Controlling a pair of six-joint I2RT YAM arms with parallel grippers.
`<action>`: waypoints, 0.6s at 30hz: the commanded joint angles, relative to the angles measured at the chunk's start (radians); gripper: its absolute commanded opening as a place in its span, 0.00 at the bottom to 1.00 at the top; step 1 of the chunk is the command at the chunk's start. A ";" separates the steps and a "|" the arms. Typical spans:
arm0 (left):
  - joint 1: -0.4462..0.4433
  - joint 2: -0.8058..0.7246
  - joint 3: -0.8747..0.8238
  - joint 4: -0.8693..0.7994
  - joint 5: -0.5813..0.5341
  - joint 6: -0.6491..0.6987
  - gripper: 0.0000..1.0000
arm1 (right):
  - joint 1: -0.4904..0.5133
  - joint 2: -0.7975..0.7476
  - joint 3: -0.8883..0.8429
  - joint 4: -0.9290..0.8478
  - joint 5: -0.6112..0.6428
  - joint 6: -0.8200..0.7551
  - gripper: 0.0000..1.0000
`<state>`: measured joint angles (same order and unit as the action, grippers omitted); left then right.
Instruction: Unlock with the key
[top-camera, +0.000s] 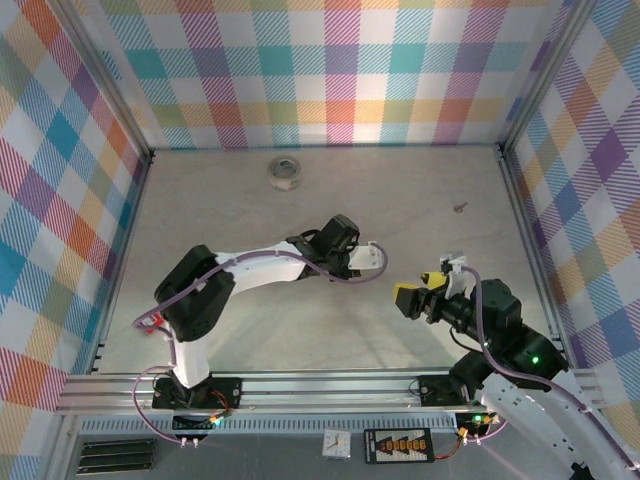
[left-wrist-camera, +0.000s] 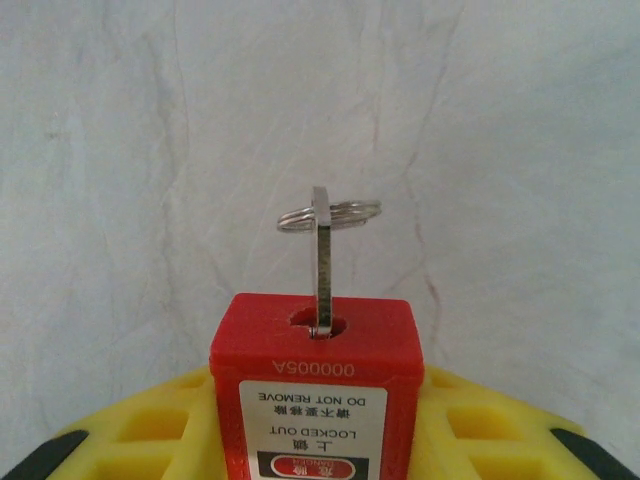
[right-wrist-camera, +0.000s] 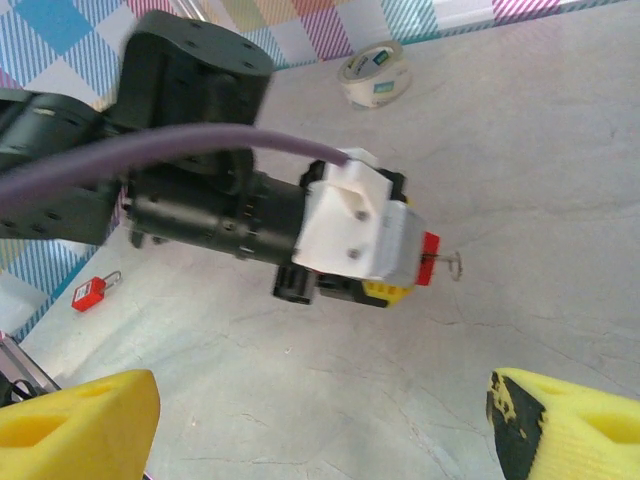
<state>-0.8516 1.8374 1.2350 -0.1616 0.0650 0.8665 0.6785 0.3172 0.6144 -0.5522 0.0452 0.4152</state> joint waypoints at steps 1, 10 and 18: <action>0.025 -0.105 0.041 -0.190 0.123 0.033 0.00 | -0.007 -0.019 0.011 -0.030 0.026 0.010 0.85; 0.074 -0.099 0.115 -0.576 0.174 0.135 0.00 | -0.008 -0.002 0.008 -0.025 0.016 0.007 0.85; 0.095 0.041 0.232 -0.733 0.193 0.170 0.00 | -0.007 0.017 0.016 -0.033 0.009 0.012 0.85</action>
<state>-0.7700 1.8175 1.4025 -0.7822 0.2264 0.9981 0.6739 0.3351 0.6144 -0.5781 0.0563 0.4152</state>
